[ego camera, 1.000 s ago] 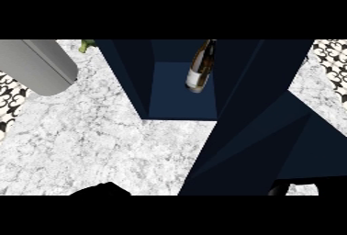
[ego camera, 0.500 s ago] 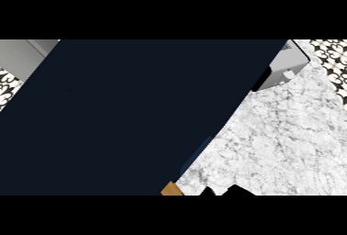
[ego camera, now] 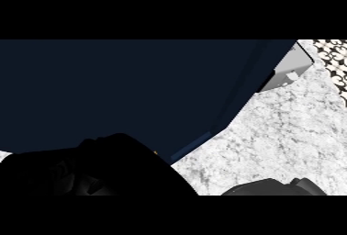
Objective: Pick up the wine, place it into the cabinet and close the cabinet
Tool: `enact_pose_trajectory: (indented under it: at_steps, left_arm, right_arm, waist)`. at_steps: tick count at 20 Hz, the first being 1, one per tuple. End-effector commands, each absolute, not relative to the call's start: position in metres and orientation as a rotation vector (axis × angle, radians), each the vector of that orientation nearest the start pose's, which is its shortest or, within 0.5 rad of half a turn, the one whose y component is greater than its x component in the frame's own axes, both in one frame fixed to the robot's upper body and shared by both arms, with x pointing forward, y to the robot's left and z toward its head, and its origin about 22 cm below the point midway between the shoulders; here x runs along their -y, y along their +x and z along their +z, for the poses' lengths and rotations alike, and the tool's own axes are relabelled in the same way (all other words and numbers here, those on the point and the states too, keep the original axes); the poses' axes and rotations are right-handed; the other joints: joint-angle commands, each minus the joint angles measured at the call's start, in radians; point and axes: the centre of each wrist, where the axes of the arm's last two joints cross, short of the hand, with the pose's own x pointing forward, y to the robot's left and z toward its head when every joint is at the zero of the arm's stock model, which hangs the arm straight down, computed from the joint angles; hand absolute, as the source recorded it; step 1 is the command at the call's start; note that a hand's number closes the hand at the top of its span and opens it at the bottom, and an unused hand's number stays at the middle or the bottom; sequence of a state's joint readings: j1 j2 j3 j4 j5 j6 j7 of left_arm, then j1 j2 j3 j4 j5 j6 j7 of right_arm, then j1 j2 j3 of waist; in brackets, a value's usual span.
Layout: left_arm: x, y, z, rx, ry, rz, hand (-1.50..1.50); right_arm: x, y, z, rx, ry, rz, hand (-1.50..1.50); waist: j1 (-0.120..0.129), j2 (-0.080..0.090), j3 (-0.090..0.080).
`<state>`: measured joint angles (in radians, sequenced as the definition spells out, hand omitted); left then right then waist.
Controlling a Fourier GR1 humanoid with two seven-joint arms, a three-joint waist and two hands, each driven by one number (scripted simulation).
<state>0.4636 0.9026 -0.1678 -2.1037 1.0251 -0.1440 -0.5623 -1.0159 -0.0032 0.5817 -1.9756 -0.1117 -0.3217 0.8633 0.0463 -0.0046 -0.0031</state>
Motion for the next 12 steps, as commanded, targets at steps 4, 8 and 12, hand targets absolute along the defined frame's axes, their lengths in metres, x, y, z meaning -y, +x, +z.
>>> enact_pose_trajectory:
  at_steps: [4, 8, 12]
  left_arm:
    - [-0.353, 0.144, 0.117, 1.893, -0.625, 0.005, 1.5]
    - [-0.365, 0.145, 0.121, 1.894, -0.635, -0.007, 1.5]
    - [-0.37, 0.145, 0.125, 1.894, -0.61, 0.004, 1.5]
  right_arm:
    - [-0.033, 0.242, 0.28, 1.884, 0.346, 0.697, 1.5]
    - [-0.041, 0.281, 0.273, 1.838, 0.307, 0.568, 1.5]
    - [-0.034, 0.322, 0.259, 1.825, 0.283, 0.591, 1.5]
  waist:
    - [0.011, 0.009, 0.0]
    - [0.023, 0.014, 0.0]
    - [0.0, 0.015, 0.002]
